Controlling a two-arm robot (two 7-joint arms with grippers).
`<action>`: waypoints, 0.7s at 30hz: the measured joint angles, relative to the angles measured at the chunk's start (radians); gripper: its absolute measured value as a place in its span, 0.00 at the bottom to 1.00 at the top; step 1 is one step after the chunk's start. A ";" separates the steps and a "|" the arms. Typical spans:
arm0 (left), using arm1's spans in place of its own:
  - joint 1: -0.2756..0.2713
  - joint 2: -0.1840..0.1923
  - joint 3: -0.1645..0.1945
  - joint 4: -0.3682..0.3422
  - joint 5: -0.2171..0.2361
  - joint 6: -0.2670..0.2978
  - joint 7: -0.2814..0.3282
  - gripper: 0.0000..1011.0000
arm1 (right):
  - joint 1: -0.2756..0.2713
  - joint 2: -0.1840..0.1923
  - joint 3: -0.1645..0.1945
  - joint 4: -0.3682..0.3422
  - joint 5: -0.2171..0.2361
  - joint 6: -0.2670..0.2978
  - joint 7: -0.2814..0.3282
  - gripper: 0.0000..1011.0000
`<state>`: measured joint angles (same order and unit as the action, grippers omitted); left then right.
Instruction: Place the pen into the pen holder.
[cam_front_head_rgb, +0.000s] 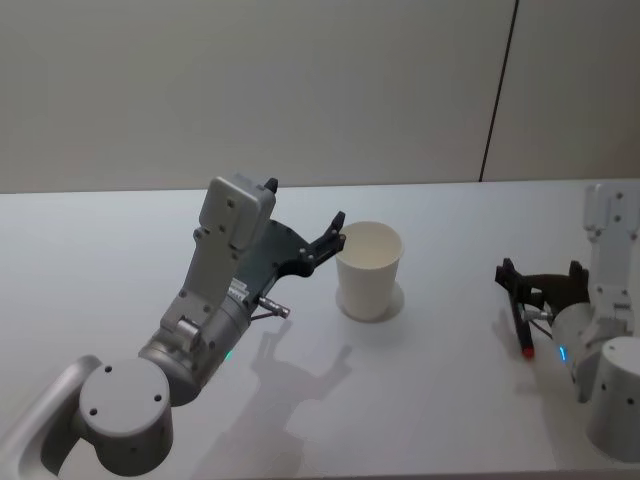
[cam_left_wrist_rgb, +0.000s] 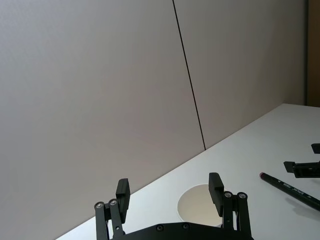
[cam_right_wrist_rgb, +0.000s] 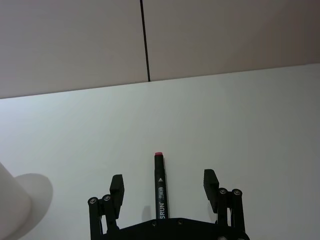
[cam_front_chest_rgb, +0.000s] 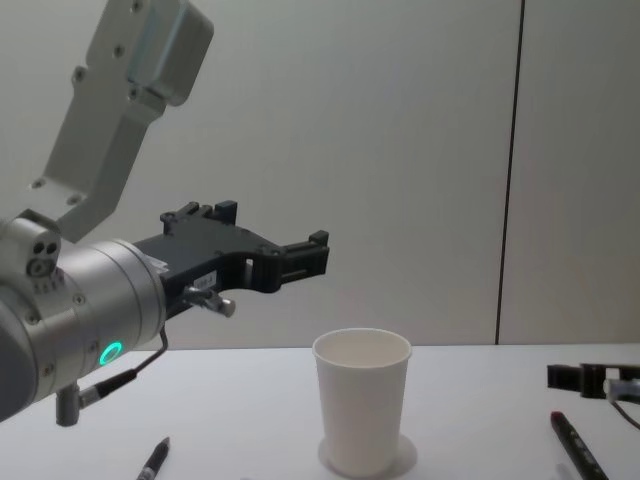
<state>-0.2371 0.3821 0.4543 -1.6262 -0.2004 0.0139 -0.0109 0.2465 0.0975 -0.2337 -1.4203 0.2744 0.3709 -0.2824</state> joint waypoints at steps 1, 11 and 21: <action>0.000 0.000 0.000 0.000 0.000 0.000 0.000 0.99 | 0.005 -0.002 0.001 0.009 0.000 0.003 0.000 0.99; 0.000 0.000 0.000 0.000 0.000 0.000 0.000 0.99 | 0.074 -0.026 0.010 0.108 -0.010 0.031 0.020 0.99; 0.000 0.000 0.000 0.000 0.000 0.000 0.000 0.99 | 0.148 -0.048 0.014 0.229 -0.035 0.035 0.057 0.99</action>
<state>-0.2371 0.3821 0.4542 -1.6262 -0.2004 0.0139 -0.0109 0.3942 0.0498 -0.2200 -1.1910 0.2397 0.4062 -0.2249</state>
